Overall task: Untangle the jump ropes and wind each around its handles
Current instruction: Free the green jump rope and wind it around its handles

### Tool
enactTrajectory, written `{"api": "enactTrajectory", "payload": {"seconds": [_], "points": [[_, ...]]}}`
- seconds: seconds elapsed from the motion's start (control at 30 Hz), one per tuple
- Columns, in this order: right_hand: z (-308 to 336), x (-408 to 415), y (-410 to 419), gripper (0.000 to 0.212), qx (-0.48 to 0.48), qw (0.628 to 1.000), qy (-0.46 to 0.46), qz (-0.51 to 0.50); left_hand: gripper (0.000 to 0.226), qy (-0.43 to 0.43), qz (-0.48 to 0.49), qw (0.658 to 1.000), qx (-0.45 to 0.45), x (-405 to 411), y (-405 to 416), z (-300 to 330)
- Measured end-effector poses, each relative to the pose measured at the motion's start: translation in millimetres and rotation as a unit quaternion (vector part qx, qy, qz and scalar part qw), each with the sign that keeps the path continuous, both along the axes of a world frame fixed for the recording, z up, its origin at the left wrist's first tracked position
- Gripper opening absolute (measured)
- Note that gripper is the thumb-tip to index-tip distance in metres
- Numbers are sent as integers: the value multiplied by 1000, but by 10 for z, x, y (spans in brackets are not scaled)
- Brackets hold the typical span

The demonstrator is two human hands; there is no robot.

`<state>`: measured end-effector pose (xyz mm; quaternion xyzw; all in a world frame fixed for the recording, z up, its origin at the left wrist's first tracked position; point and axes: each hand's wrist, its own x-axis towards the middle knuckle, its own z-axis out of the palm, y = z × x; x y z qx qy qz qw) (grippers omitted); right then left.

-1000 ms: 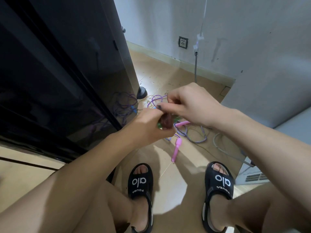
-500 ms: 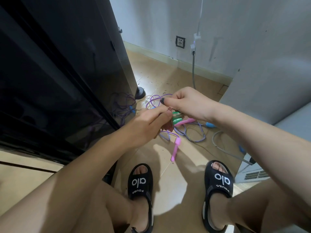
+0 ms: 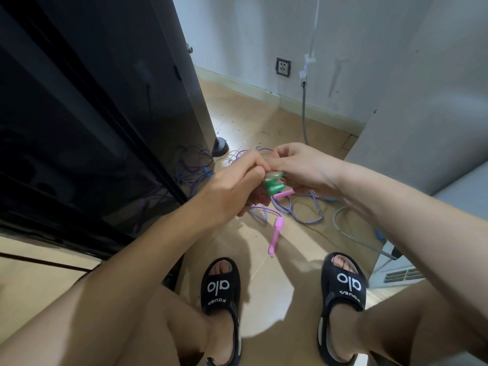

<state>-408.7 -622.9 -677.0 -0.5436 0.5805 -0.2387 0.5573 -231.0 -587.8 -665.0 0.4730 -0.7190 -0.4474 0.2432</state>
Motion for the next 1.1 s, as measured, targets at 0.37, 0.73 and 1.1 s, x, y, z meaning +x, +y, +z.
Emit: {"api": "enactTrajectory", "payload": {"seconds": [0.37, 0.73, 1.1], "points": [[121, -49, 17, 9, 41, 983, -168, -65, 23, 20, 9, 1000, -14, 90, -131, -54], [170, -235, 11, 23, 69, 968, -235, -59, 21, 30, 4, 999, -26, 130, -203, -63], [120, -139, 80, 21, -138, 973, -111, -151, 17, 23, 17, 999, -22, 59, -258, -61]]}}
